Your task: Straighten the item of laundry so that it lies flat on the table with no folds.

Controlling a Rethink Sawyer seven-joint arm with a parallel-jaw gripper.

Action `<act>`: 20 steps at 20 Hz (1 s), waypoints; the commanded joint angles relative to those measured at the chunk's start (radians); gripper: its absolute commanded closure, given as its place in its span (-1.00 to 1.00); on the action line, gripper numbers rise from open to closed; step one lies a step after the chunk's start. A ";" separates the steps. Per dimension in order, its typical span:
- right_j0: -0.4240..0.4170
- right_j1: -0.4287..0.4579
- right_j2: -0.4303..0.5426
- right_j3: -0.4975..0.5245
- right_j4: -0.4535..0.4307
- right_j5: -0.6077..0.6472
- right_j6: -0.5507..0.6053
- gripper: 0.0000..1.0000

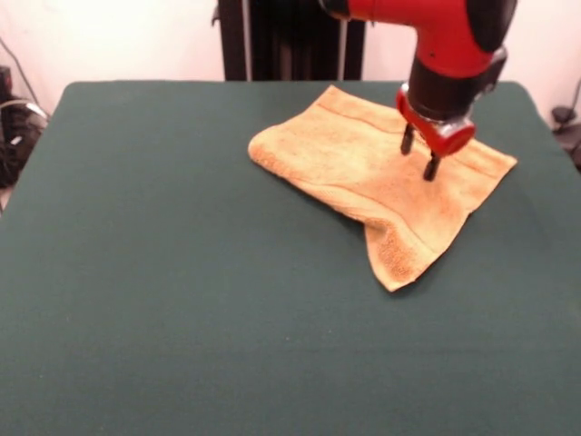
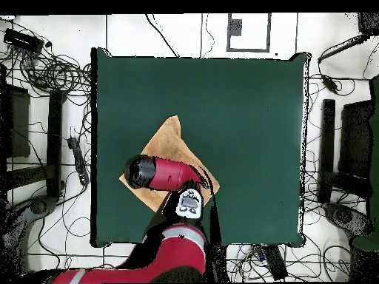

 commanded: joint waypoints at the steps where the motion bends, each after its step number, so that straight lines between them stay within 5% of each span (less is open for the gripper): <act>1: 0.133 0.009 -0.010 0.012 0.162 0.114 0.400 -1.00; 4: 0.149 -0.046 -0.022 0.032 0.193 0.183 0.398 -1.00; 12: 0.176 -0.046 0.043 0.100 0.340 0.129 0.433 -1.00; 20: 0.121 0.043 0.122 0.126 0.358 -0.112 0.264 -1.00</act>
